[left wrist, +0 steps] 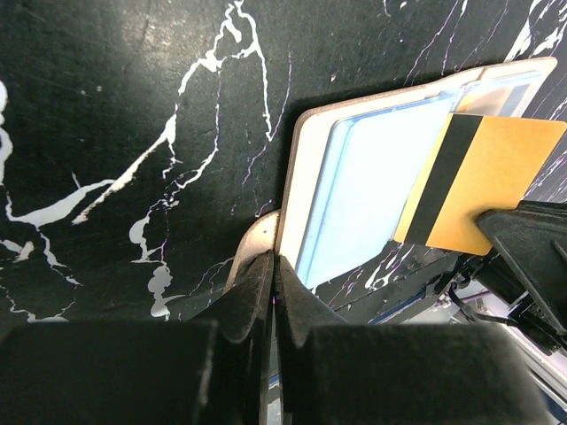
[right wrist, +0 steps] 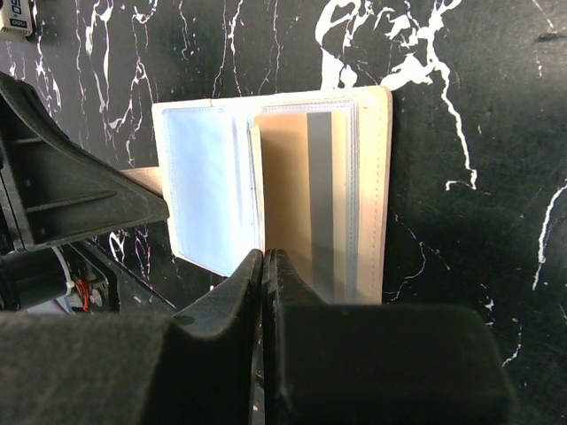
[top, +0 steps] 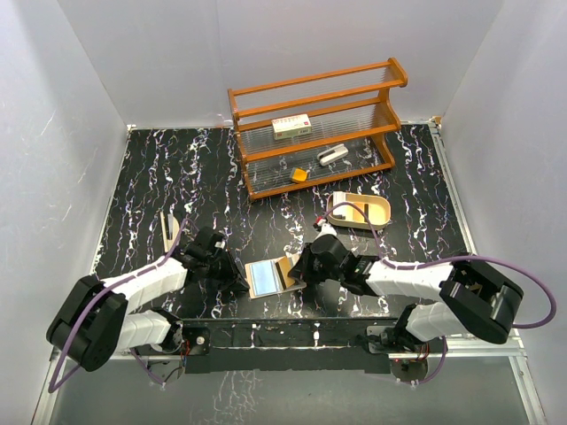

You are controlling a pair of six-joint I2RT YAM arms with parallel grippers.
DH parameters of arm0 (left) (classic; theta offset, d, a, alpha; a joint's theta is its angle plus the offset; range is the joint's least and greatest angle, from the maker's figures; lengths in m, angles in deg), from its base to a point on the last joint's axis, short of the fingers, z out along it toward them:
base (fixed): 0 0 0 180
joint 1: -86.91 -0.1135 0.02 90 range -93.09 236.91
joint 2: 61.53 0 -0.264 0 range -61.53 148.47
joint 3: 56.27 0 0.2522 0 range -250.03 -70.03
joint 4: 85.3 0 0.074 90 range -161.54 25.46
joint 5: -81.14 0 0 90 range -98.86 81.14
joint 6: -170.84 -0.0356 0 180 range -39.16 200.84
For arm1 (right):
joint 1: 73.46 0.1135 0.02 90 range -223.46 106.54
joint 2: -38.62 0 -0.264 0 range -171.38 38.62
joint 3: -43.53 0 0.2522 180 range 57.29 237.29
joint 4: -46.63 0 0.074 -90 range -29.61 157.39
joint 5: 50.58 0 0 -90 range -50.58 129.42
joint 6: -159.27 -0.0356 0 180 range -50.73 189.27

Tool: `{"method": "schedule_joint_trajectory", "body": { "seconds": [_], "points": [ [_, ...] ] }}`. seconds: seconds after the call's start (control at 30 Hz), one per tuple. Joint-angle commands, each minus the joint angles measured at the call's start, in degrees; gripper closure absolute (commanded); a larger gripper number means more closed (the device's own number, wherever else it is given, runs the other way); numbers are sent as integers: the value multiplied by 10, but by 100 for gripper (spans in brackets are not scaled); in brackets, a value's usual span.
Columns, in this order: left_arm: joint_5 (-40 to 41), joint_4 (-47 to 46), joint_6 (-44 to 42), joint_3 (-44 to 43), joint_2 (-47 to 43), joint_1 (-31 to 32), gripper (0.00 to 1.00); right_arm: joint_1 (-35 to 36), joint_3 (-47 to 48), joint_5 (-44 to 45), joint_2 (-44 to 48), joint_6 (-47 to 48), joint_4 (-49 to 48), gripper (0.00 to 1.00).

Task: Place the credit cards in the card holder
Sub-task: Insert the credit card into the card holder.

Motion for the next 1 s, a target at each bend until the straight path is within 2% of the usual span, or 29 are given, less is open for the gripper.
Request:
{"method": "schedule_joint_trajectory", "body": {
  "seconds": [0.0, 0.27, 0.97],
  "points": [
    [22, 27, -17, -3, 16, 1, 100, -10, -9, -24, 3, -1, -38, 100],
    [43, 50, -26, -13, 12, 1, 100, -11, 24, -25, 28, 16, 2, 100],
    [60, 65, -30, -29, 20, 1, 96, -12, 36, -37, -3, 28, -21, 100]
  ]
}}
